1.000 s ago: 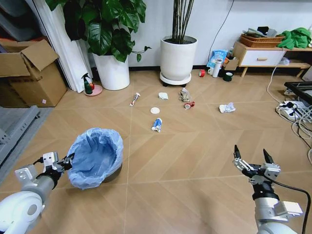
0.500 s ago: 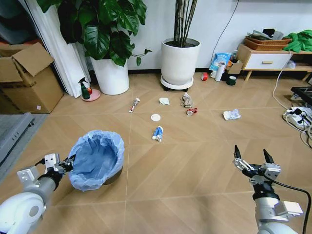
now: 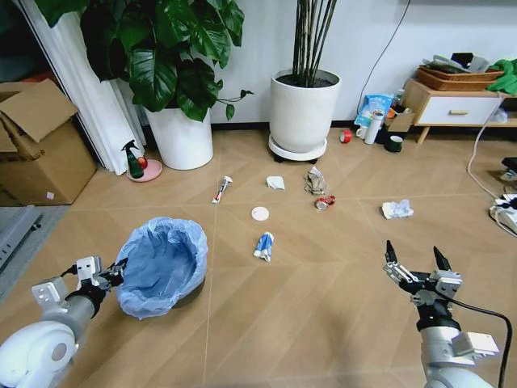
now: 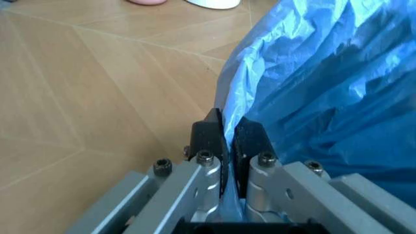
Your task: Pick up the trash bin and place the garbage on the floor into it.
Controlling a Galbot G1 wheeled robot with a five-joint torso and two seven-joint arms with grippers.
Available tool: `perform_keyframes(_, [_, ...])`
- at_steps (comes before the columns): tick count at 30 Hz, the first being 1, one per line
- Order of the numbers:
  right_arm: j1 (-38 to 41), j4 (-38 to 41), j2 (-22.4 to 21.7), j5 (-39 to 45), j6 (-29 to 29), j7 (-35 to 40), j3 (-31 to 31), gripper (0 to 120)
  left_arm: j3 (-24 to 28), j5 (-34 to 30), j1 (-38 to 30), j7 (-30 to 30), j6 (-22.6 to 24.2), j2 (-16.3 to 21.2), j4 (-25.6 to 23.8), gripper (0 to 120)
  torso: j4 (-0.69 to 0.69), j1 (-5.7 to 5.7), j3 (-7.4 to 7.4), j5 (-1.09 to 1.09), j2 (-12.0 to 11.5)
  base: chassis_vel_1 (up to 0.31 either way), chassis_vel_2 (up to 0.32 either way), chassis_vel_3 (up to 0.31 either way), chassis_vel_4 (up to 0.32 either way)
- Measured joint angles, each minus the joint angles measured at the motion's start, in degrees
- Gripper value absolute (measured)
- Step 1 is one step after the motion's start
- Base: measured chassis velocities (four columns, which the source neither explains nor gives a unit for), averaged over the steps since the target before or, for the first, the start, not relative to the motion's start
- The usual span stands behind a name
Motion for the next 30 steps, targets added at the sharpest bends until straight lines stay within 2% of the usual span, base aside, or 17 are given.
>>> perform_keyframes(21, [1.37,-1.89,-1.5,0.63,-0.04,0.0,-2.24,100,0.37,-0.05,-0.28,-0.05,0.21,-0.27,0.32,0,-0.01,0.0,0.0,0.0,0.0,-0.215,0.202,0.212,-0.212])
perform_keyframes(22, [1.58,-2.15,-1.74,0.64,-0.04,0.16,-2.75,100,0.38,-0.05,-0.41,-0.05,0.23,-0.31,0.34,0,0.0,0.0,-0.01,0.05,0.0,-0.22,0.216,0.209,-0.216])
perform_keyframes(30, [4.44,-3.8,-4.38,0.91,-1.64,2.75,-6.43,100,0.64,-0.15,-0.74,-0.3,0.42,-0.58,0.71,0,0.0,0.02,0.01,-0.01,0.0,-0.121,0.143,0.128,-0.133])
